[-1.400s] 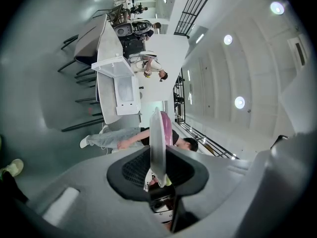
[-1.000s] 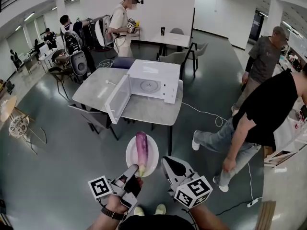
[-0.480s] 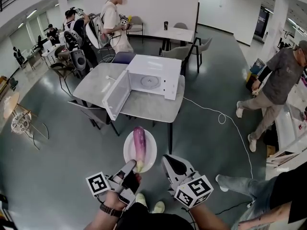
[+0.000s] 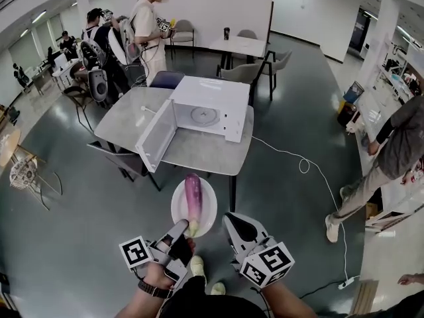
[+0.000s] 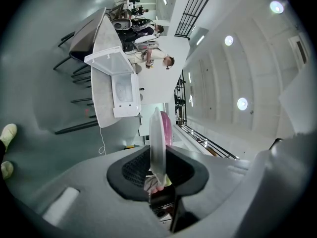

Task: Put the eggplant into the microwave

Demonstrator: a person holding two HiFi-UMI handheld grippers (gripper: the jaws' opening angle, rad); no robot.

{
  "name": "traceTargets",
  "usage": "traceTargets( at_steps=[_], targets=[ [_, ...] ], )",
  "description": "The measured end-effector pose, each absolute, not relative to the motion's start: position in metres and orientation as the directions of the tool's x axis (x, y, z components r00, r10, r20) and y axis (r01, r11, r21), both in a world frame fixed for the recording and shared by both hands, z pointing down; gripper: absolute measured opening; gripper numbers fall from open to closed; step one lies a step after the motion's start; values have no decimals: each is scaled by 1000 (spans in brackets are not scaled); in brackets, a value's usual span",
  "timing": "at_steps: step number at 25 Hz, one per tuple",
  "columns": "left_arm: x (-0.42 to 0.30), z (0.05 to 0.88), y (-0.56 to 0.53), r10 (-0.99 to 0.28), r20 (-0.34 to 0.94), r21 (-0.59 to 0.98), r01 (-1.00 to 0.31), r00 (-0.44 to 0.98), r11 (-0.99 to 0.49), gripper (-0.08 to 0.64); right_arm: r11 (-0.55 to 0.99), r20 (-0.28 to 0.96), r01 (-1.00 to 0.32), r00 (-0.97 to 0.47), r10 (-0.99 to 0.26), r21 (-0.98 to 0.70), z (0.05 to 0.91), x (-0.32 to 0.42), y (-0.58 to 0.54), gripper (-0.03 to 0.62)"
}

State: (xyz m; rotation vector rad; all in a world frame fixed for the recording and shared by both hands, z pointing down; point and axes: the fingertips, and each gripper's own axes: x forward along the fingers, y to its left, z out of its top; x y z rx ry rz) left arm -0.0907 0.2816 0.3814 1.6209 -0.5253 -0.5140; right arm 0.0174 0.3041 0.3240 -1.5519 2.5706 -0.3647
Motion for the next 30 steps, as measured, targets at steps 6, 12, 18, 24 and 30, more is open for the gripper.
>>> traceTargets(
  at_steps=[6,12,18,24,30],
  targets=[
    [-88,384,228,-580,-31,991,-49,814,-122,81,426,24,-869,-446,-895,-252,322,18,253,2],
    [-94,386,160,-552,-37,988,-50,833,-143,81,397,32,-882,-418,-908,-254,322,5,190,2],
    [-103,396,106,-528,-21,989,-59,849,-134,81,379,34,-891,-399,-916,-250,322,-11,140,2],
    [-99,406,68,-515,-20,992,-49,857,-120,81,363,37,-898,-383,-923,-250,322,-9,106,2],
    [-87,417,34,-521,-18,992,-48,854,-114,81,370,43,-892,-393,-918,-258,328,1,70,2]
  ],
)
